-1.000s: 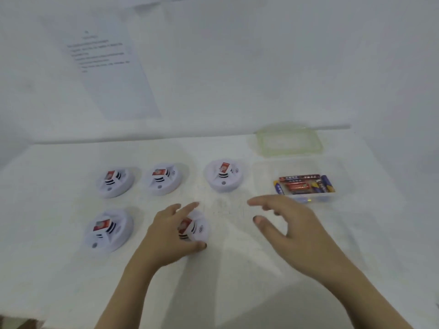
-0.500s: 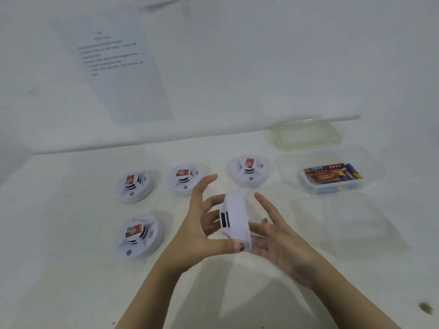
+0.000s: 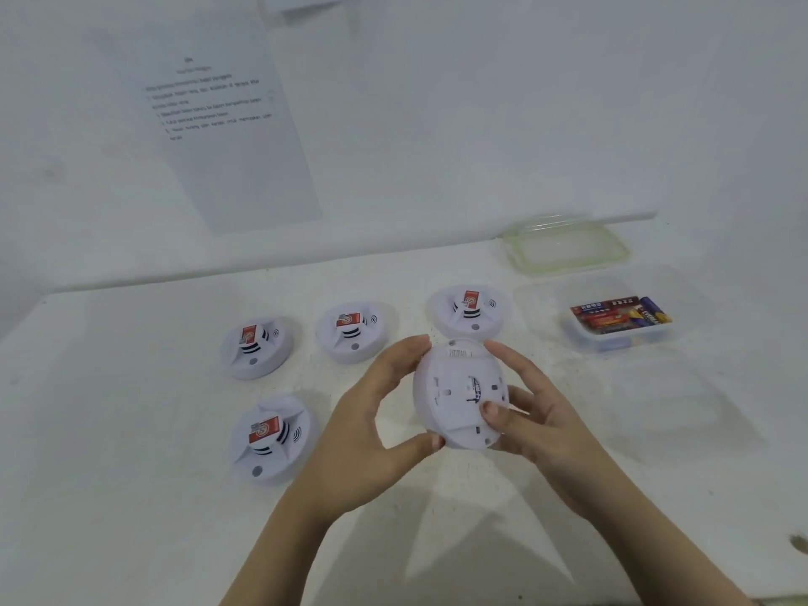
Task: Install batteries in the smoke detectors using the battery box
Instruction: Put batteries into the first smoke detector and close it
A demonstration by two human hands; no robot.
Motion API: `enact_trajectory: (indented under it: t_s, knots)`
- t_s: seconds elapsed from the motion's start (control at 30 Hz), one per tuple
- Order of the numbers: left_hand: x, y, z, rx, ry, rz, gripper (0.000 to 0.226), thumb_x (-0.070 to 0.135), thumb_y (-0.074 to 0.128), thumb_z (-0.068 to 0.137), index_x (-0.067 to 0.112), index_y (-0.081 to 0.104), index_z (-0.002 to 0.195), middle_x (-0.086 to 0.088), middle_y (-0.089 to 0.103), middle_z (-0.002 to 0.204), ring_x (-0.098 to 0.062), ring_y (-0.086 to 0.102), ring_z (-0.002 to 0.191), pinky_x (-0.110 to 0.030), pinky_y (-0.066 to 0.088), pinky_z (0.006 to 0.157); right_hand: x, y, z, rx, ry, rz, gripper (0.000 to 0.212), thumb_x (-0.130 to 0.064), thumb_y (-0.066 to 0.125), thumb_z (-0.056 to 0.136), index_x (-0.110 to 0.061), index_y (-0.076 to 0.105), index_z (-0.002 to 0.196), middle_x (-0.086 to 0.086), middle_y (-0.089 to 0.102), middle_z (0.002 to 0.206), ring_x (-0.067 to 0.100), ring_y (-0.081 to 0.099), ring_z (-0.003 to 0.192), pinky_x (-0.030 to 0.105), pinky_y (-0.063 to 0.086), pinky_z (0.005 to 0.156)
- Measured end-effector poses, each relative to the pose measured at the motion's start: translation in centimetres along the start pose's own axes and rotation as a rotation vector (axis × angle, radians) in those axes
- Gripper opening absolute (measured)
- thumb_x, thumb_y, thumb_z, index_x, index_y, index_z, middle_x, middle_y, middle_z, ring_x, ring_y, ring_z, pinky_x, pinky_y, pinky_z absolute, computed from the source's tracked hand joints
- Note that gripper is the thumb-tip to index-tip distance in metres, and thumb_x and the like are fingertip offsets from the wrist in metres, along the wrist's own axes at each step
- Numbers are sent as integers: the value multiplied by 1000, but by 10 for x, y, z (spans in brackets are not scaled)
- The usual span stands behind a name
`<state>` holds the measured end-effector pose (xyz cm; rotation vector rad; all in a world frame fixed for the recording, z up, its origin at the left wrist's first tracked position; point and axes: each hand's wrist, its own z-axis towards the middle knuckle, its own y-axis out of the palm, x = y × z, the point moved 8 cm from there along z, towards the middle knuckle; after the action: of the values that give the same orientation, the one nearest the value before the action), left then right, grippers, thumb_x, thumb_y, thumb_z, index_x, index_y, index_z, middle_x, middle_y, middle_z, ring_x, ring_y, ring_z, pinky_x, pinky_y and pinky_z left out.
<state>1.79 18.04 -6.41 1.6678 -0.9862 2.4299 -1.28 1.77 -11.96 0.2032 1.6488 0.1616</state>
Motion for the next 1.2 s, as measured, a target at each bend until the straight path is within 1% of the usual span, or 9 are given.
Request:
enact_trajectory:
  t_s: [0.17,0.3,0.47,0.53,0.63,0.8,0.9,1.07,1.2]
  knots:
    - [-6,9,-6,17,-16,60,103,23,85,67,36,22,146,43,22,145,15,26,136,0,27,100,-10,7,-5,55,-53,-8,58,-15,77,75,-41,57,122,9,65,109,19,69,94,30,58,65]
    - [-12,7,-8,51,-66,24,120,30,93,58,58,12,141,39,34,141,12,33,133,-8,37,101,-14,17,-8,4,-65,-33,57,-7,70,80,-43,54,122,-15,66,105,11,67,96,30,58,63]
    - [-13,3,-10,10,-78,6,115,20,94,56,41,24,146,40,38,137,15,35,130,-1,33,96,-16,33,-9,-194,-103,-141,63,-10,75,73,-40,56,125,-20,53,128,7,58,110,40,59,70]
    - [-14,3,-11,-8,-83,17,112,21,94,56,46,27,142,34,42,139,11,38,131,-9,39,100,-17,36,-8,-237,-100,-163,65,-9,76,72,-40,55,125,-19,50,132,8,57,111,39,59,70]
    - [-18,3,-13,-24,-107,19,105,19,93,54,43,38,140,28,52,134,5,47,127,-25,46,101,-16,39,-8,-310,-68,-198,65,-8,75,73,-40,54,125,-22,46,133,13,60,104,33,56,59]
    - [-19,3,-16,-53,-112,0,97,9,93,51,37,50,133,23,62,124,2,54,120,-16,47,92,-11,42,-9,-374,-1,-211,65,-7,75,74,-40,54,125,-24,46,128,11,63,97,33,55,56]
    - [-19,2,-18,-58,-105,-5,95,9,94,51,35,51,132,20,63,122,-2,57,118,-19,50,92,-10,44,-9,-382,12,-221,64,-7,76,73,-39,55,125,-20,49,126,12,63,94,34,55,55]
    - [-16,2,-20,-41,-89,2,95,7,93,52,42,49,129,25,60,122,2,55,117,-10,46,87,-14,47,-10,-413,4,-254,62,-1,75,76,-36,56,123,-17,54,122,14,64,92,34,55,56]
    - [-11,8,-18,-32,-69,-7,98,8,90,54,53,40,125,23,56,123,-3,56,116,-26,54,87,-16,51,-7,-378,-57,-273,64,-5,76,74,-36,54,126,-13,53,128,19,63,100,36,56,58]
